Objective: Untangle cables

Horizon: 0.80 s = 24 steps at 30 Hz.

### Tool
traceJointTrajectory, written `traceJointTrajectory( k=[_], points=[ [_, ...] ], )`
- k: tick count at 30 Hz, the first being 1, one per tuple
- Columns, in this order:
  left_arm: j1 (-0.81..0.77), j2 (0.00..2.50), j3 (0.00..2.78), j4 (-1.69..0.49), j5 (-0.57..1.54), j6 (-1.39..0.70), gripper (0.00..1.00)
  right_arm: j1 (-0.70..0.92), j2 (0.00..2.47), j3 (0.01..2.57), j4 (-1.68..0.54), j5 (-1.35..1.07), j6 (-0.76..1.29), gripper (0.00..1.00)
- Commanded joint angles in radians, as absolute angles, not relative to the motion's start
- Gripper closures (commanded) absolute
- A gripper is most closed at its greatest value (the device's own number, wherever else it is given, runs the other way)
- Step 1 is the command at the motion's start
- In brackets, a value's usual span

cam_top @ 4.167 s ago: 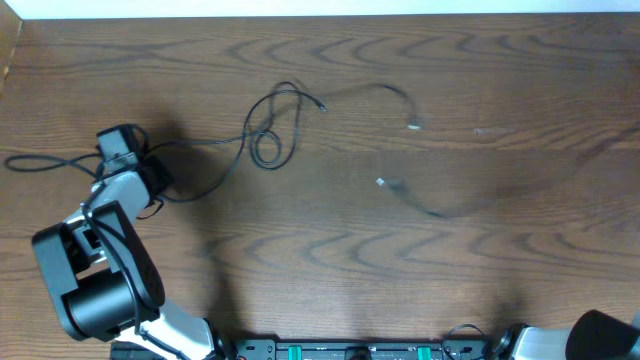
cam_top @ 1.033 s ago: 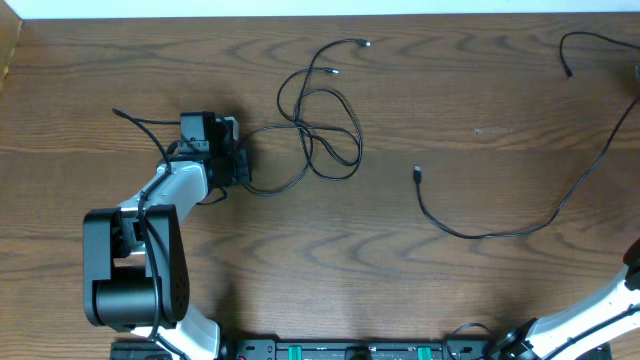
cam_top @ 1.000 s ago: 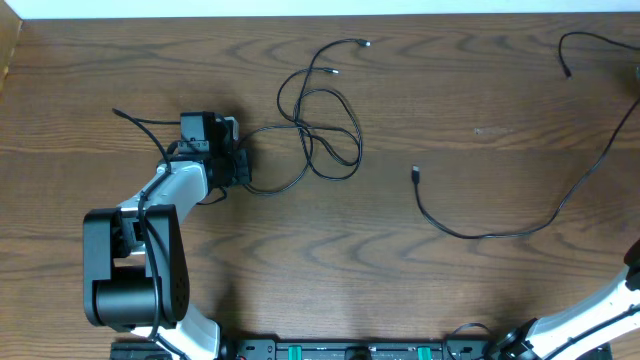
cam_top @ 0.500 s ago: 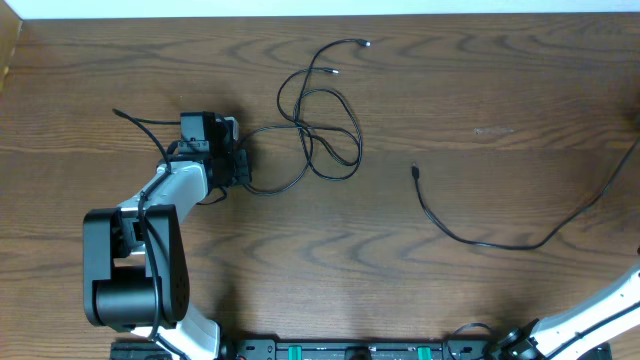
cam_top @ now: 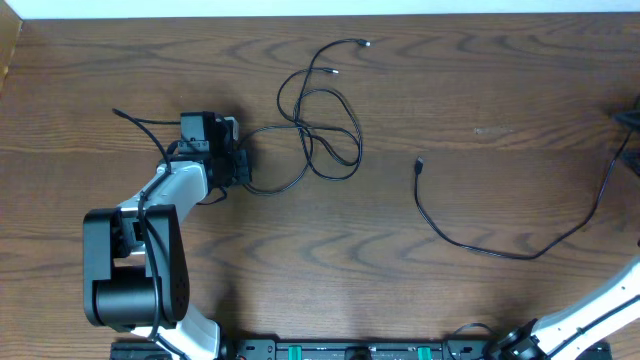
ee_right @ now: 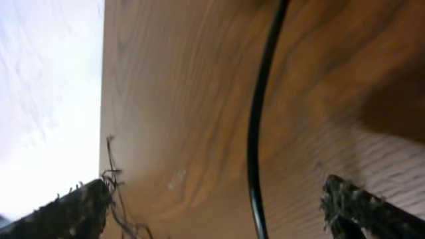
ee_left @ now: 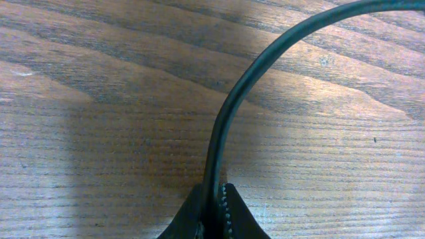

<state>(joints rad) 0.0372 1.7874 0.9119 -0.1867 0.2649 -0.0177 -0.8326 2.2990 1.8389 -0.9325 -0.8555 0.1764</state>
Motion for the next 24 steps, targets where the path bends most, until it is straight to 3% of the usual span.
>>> traceJointTrajectory(
  k=[1, 14, 24],
  points=[
    [0.031, 1.795, 0.902, -0.202, 0.281, -0.005, 0.92, -0.807, 2.297, 1.841, -0.943, -0.867, 0.118, 0.01],
    [0.031, 1.795, 0.900, -0.202, 0.281, -0.005, 0.92, -0.611, 2.294, 1.841, -0.981, -0.854, -0.188, 0.01],
    [0.031, 1.795, 0.900, -0.202, 0.281, -0.005, 0.93, -0.420, 2.294, 1.841, -1.004, -0.494, -0.263, 0.01]
  ],
)
